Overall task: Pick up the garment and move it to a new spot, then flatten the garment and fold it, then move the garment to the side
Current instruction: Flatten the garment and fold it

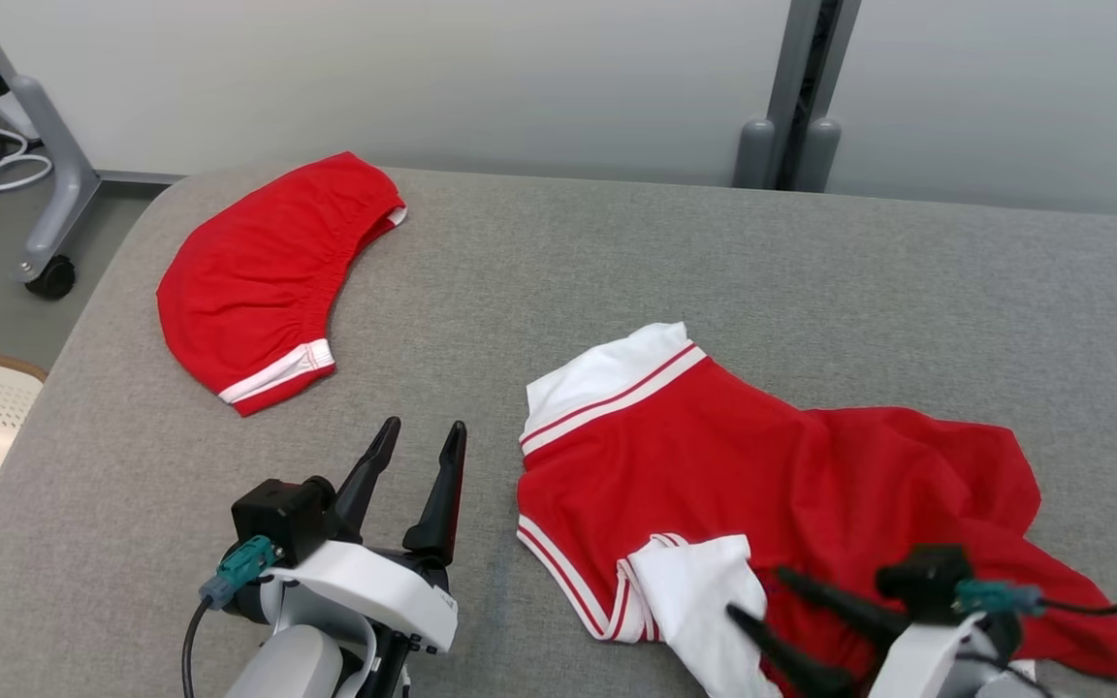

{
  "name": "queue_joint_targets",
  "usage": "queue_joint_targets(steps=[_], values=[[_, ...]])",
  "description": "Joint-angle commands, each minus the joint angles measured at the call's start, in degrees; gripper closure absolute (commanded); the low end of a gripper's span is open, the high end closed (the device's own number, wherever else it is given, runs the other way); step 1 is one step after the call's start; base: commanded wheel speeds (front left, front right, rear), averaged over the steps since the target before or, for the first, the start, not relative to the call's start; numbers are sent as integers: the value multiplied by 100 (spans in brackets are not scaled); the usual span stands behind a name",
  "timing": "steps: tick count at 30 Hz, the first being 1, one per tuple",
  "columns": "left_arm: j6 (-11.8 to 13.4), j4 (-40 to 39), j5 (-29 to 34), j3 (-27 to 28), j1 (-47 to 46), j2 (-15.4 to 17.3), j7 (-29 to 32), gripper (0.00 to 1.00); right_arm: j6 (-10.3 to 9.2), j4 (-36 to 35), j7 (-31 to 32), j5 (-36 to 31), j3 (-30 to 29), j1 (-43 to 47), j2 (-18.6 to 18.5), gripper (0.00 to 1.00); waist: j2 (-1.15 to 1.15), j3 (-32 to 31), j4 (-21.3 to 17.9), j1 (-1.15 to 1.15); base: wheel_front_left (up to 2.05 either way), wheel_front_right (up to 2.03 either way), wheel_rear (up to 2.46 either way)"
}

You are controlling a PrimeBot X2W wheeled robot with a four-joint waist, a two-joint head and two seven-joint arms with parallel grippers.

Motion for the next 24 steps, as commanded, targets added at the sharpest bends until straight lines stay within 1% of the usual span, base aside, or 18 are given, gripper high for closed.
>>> queue_joint_targets(steps=[1, 6, 9, 10, 15, 19, 21, 24], values=[[-6, -32, 8, -4, 91, 48, 3, 0, 2, -91, -63, 90, -174, -11, -144, 0, 0, -22, -57, 0, 0, 0, 0], [31, -132, 2, -5, 98, 94, 12, 0, 2, -372, -51, 74, -1053, 307, -447, 0, 0, -60, -223, 0, 0, 0, 0], [23, -189, -17, -34, 158, 111, 43, 0, 2, -333, -47, -49, -1788, 588, -446, 0, 0, -90, -327, 0, 0, 0, 0], [23, -189, -17, -34, 158, 111, 43, 0, 2, -333, -47, -49, -1788, 588, -446, 0, 0, -90, -327, 0, 0, 0, 0], [-1, -357, -3, -184, 275, 96, 143, 0, 2, -80, -47, -459, -2976, 1219, -168, 0, 0, -151, -483, 0, 0, 0, 0], [28, -555, 34, -321, 408, 93, 254, 0, 2, 33, -47, -760, -3768, 1665, 121, 0, 0, -140, -579, 0, 0, 0, 0], [57, -641, 41, -350, 447, 96, 293, 0, 2, 41, -48, -918, -4071, 1837, 238, 0, 0, -111, -614, 0, 0, 0, 0], [75, -768, 41, -373, 438, 117, 324, 0, 2, 24, -48, -1101, -4357, 2055, 355, 0, 0, -62, -648, 0, 0, 0, 0]])
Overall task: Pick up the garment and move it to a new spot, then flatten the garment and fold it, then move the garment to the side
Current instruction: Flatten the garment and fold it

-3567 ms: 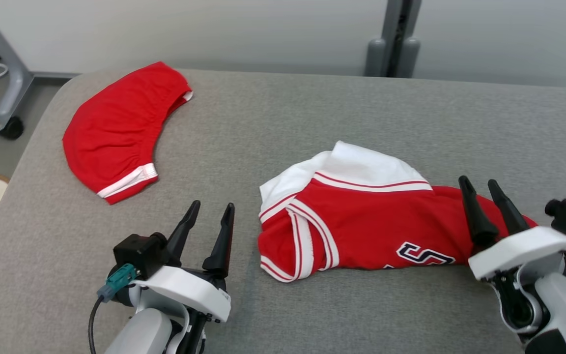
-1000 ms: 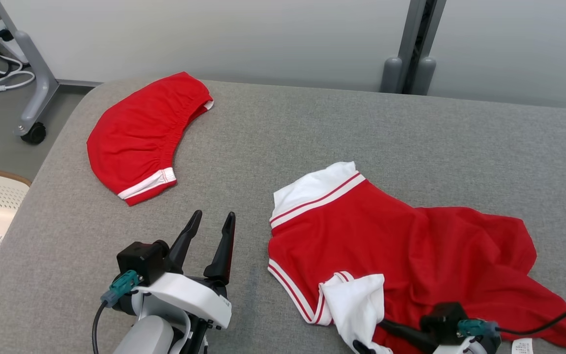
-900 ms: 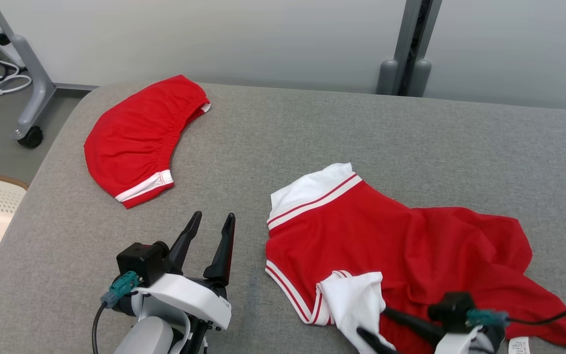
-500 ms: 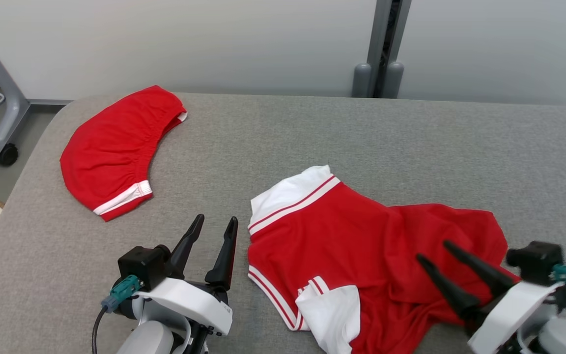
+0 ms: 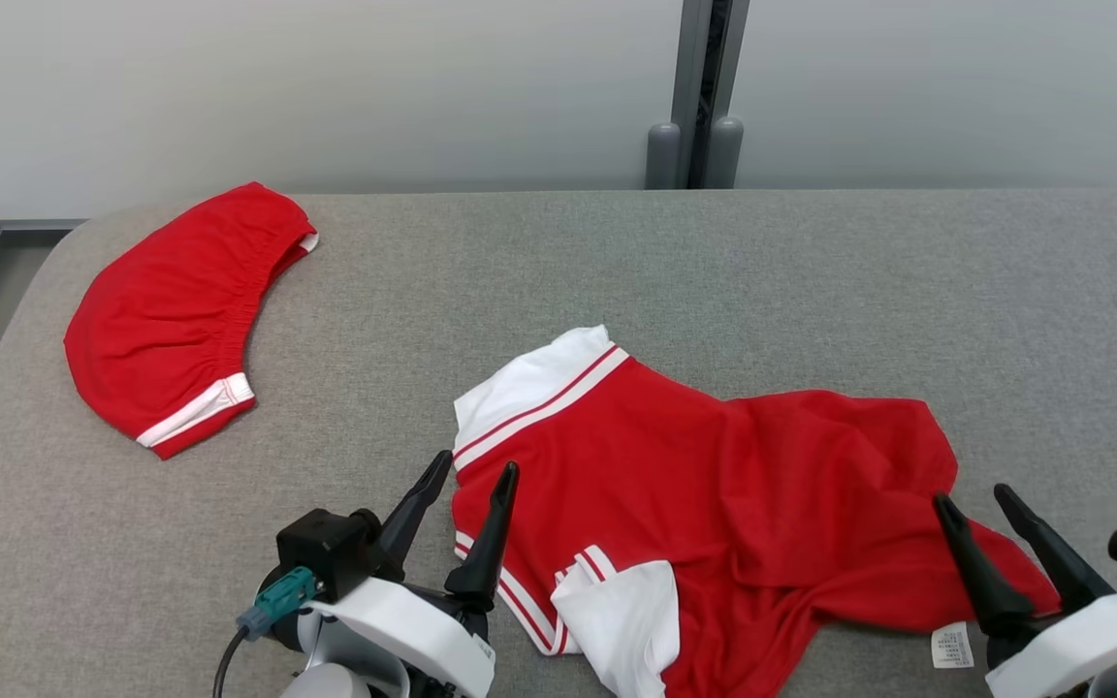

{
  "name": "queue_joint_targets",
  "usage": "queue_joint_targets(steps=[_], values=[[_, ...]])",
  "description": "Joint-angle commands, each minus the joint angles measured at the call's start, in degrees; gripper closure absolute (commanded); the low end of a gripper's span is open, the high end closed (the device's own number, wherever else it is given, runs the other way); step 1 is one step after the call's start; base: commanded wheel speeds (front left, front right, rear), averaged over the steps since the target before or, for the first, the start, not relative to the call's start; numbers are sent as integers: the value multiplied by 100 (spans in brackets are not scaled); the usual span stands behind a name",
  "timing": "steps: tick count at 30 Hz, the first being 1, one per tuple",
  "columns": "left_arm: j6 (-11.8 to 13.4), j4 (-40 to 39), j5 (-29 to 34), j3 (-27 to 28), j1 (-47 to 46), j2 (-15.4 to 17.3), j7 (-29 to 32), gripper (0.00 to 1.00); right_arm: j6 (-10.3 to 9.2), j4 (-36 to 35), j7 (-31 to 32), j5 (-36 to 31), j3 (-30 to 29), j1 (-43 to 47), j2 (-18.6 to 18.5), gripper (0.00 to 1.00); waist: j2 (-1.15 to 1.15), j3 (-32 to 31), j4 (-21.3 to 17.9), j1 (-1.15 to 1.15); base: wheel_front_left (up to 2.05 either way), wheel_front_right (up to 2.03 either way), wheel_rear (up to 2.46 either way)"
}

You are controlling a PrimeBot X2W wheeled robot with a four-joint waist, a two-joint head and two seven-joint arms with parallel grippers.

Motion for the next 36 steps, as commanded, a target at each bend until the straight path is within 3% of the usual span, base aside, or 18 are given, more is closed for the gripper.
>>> queue_joint_targets(steps=[1, 9, 19, 28, 36], values=[[8, -34, 36, 7, 7, 58, 4, 0, 2, -17, -6, -42, -100, 74, -10, 0, 0, 19, -16, 0, 0, 0, 0], [-143, -193, 15, -255, 54, 7, 127, 0, 2, -34, -6, 13, -892, 614, 126, 0, 0, 102, -25, 0, 0, 0, 0], [-346, -344, 13, -816, 109, -70, 461, 0, 2, 25, -6, 887, -973, 1114, -144, 0, 0, 250, -102, 0, 0, 0, 0], [-402, -260, -6, -1088, -70, -127, 753, 0, 2, 184, 51, 1466, -485, 891, -274, 0, 0, 435, -133, 0, 0, 0, 0], [-425, -109, 113, -1359, -210, -136, 944, 0, 2, 439, 6, 1553, -242, 682, -361, 0, 0, 504, -113, 0, 0, 0, 0]])
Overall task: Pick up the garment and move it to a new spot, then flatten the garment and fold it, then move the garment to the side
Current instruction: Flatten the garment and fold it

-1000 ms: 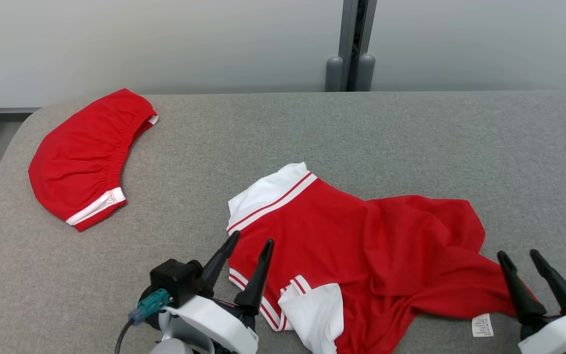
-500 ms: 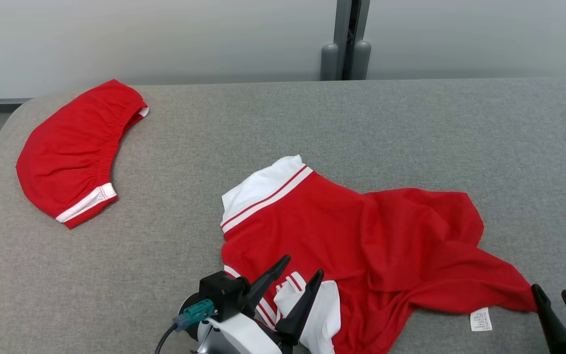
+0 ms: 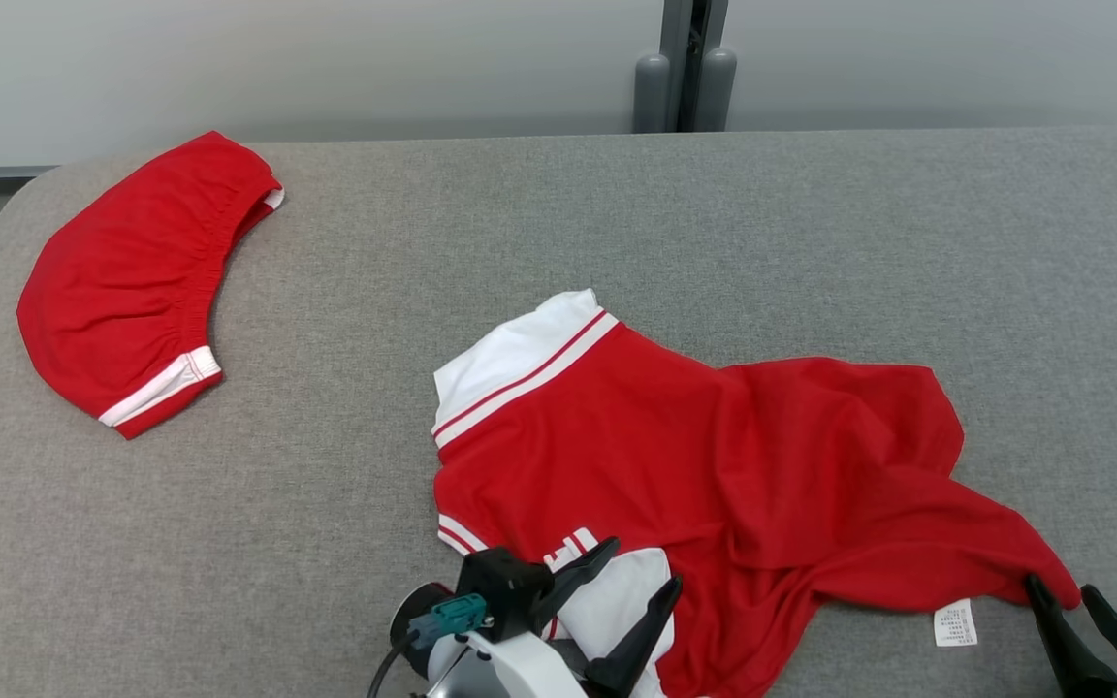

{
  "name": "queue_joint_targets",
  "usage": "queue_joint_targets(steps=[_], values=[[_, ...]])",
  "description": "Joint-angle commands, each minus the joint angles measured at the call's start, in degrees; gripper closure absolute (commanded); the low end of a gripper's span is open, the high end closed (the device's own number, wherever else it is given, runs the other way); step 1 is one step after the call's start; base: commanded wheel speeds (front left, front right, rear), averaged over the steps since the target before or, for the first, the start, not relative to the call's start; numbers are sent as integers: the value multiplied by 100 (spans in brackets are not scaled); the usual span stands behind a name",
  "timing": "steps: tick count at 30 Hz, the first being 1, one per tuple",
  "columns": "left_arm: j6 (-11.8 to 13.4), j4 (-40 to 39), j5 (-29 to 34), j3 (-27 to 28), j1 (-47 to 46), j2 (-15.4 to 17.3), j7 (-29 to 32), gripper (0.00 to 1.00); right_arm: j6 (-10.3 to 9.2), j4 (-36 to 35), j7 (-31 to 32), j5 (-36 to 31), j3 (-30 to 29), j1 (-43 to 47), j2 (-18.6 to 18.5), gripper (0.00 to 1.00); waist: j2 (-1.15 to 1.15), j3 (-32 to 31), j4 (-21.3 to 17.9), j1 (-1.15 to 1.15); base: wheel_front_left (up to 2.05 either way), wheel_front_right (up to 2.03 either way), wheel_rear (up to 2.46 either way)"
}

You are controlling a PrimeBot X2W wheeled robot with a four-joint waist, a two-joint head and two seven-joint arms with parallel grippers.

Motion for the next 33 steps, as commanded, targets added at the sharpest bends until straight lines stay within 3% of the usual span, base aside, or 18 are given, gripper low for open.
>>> queue_joint_targets(steps=[1, 8, 24, 27, 29, 30, 31, 32, 33], values=[[-18, 26, 86, -42, -122, 13, 4, 0, 2, 65, -43, -19, 15, -112, -54, 0, 0, 14, 1, 0, 0, 0, 0], [93, 412, 185, -111, -366, -31, 80, 0, 2, 234, -54, -25, 273, -360, 4, 0, 0, 66, -60, 0, 0, 0, 0], [25, 987, 174, -349, -766, -149, 110, 0, 2, 590, -52, 48, 685, -740, 69, 2, 0, 169, -139, 0, 0, 0, 0], [14, 1019, 196, -402, -830, -152, 141, 0, 2, 622, -50, 67, 735, -786, 81, 45, 0, 166, -136, 0, 0, 0, 0], [-4, 1050, 182, -450, -837, -152, 207, 0, 2, 641, -50, 74, 770, -789, 88, 56, 0, 165, -137, 0, 0, 0, 0], [-10, 1054, 177, -461, -842, -147, 210, 9, 2, 647, -50, 77, 783, -791, 90, 60, 0, 166, -137, 0, 0, 0, 0], [-10, 1057, 174, -471, -845, -143, 216, 29, 2, 653, -51, 79, 799, -806, 97, 65, 0, 166, -138, 0, 0, 0, 0], [-15, 1059, 179, -486, -848, -136, 225, 55, 2, 655, -51, 80, 808, -825, 102, 71, 0, 165, -138, 0, 0, 0, 0], [-9, 1052, 203, -502, -851, -122, 207, 94, 2, 657, -51, 80, 821, -851, 108, 82, 0, 163, -134, 0, 0, 0, 0]])
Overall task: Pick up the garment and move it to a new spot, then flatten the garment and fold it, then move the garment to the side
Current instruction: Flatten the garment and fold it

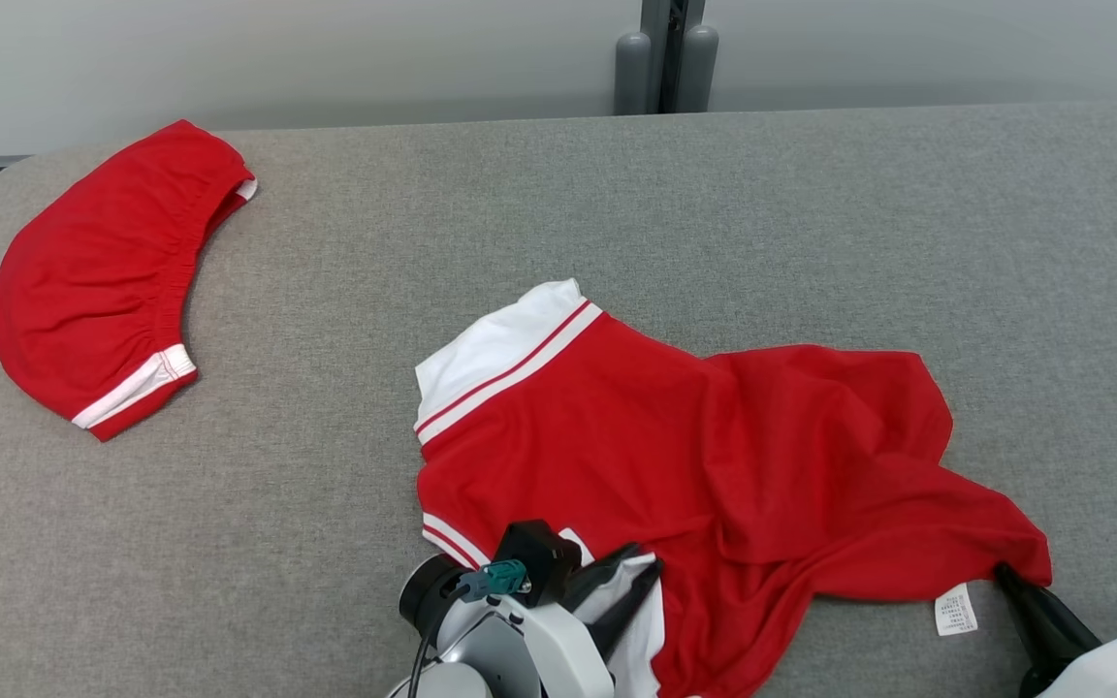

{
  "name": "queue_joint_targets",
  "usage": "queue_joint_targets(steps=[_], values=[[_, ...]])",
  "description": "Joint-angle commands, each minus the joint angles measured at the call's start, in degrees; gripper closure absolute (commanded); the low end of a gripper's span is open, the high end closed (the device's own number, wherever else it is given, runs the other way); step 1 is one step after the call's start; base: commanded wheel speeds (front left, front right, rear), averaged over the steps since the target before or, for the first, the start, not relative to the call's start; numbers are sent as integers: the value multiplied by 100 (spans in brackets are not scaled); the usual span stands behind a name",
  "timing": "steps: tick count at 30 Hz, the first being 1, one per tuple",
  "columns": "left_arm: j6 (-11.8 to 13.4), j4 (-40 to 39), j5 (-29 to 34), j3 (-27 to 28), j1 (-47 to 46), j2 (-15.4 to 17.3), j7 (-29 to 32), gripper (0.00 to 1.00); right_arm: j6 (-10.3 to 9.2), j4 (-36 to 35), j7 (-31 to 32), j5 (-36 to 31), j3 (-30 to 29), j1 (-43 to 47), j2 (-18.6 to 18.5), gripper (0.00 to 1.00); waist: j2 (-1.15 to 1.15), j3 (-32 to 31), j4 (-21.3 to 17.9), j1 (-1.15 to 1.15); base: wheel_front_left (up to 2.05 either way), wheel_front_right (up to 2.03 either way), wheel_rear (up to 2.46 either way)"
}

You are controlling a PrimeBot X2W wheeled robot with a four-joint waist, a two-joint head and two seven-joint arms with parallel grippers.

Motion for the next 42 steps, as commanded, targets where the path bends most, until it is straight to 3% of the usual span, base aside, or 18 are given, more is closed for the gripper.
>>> queue_joint_targets(steps=[1, 3, 18, 32, 37, 42], values=[[-13, 1, 36, 3, -75, 30, -19, 100, 2, 38, -6, 32, 11, -84, -10, 87, 0, -5, 5, 0, 0, 0, 0], [-11, -15, 54, -17, -82, 40, -35, 100, 2, 40, -6, 31, 20, -83, 0, 100, 0, -14, 15, 0, 0, 0, 0], [149, -538, -64, 359, -71, 260, -663, 100, 2, -445, -6, -241, -466, 12, 140, 100, 0, -175, 97, 0, 0, 0, 0], [535, -1169, -322, 1094, 243, 781, -1142, 100, 2, -1772, -6, -725, -1510, 258, 494, 100, 0, -421, 131, 0, 0, 0, 0], [644, -1434, -563, 1454, 467, 940, -1298, 100, 2, -2056, -6, -560, -1718, 458, 610, 100, 0, -499, 168, 0, 0, 0, 0], [691, -1798, -838, 1767, 825, 1334, -1199, 100, 2, -2367, -6, -50, -1665, 815, 377, 100, 0, -541, 210, 0, 0, 0, 0]])
